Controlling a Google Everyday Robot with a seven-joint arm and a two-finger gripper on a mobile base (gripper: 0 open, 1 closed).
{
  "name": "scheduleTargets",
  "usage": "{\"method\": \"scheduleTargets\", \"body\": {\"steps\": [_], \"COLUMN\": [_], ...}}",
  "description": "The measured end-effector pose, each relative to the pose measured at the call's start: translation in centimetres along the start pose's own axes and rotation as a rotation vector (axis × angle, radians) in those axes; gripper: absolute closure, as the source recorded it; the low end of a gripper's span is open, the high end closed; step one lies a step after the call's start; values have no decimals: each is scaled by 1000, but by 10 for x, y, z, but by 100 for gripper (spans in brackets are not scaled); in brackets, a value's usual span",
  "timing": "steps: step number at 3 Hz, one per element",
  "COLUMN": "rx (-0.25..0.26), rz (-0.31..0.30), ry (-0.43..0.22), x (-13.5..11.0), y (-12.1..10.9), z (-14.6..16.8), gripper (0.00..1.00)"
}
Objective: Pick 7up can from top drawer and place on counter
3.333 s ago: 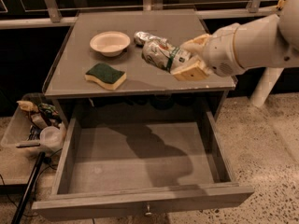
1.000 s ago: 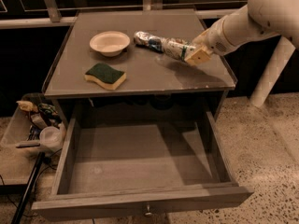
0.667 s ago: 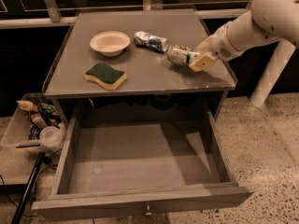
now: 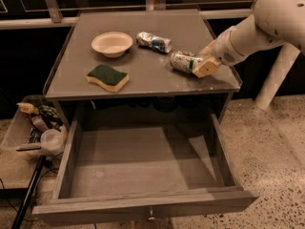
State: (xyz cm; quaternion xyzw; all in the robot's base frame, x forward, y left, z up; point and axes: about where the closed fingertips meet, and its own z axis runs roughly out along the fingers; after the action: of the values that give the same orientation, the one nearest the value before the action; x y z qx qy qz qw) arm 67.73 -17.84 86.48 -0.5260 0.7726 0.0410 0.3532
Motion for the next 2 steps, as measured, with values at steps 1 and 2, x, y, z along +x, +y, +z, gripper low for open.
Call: {"method": "scheduleTargets", "body": {"steps": [1, 2], "rx": [0, 0], "rz": [0, 0], "ry": [0, 0], "x": [0, 0], "y": [0, 0], "z": [0, 0], "gripper": [59, 36]}}
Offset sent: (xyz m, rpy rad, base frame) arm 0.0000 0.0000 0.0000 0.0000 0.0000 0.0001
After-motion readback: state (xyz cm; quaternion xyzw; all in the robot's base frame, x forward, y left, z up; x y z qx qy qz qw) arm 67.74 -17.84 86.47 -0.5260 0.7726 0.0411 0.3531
